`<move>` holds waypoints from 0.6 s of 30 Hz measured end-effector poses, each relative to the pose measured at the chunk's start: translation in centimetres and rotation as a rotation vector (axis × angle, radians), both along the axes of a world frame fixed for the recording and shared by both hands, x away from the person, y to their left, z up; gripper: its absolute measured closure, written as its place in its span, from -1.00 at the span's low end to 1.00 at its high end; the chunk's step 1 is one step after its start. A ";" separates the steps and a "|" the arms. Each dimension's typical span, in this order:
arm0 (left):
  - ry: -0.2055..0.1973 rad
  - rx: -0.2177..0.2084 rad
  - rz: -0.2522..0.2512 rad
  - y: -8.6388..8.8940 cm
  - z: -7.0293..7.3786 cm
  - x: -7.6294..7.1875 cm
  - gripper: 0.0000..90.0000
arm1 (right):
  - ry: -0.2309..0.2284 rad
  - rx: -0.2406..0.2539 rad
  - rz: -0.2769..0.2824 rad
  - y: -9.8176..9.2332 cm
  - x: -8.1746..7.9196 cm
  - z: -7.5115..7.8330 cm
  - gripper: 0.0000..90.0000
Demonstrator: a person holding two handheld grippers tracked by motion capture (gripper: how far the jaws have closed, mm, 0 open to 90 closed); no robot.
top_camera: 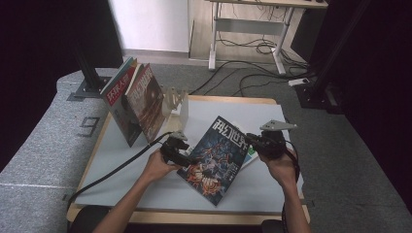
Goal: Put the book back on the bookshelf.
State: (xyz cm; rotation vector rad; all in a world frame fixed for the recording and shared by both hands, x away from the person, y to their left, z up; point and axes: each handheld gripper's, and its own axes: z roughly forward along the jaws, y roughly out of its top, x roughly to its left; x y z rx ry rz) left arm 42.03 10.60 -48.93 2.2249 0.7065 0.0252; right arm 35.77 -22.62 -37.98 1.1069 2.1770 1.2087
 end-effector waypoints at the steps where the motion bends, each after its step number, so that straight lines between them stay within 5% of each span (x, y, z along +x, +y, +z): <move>1: 0.003 -0.004 -0.004 0.1 -0.1 0.2 -0.67 | -0.005 0.000 0.007 0.1 -0.1 0.2 0.80; 10: 0.036 -0.052 -0.030 -0.1 -0.3 0.7 -0.57 | -0.049 -0.004 0.061 1.6 -0.6 2.1 0.80; 18: -0.046 0.061 -0.083 -2.0 0.9 -0.4 -0.54 | -0.069 -0.016 0.090 2.3 -0.9 2.8 0.79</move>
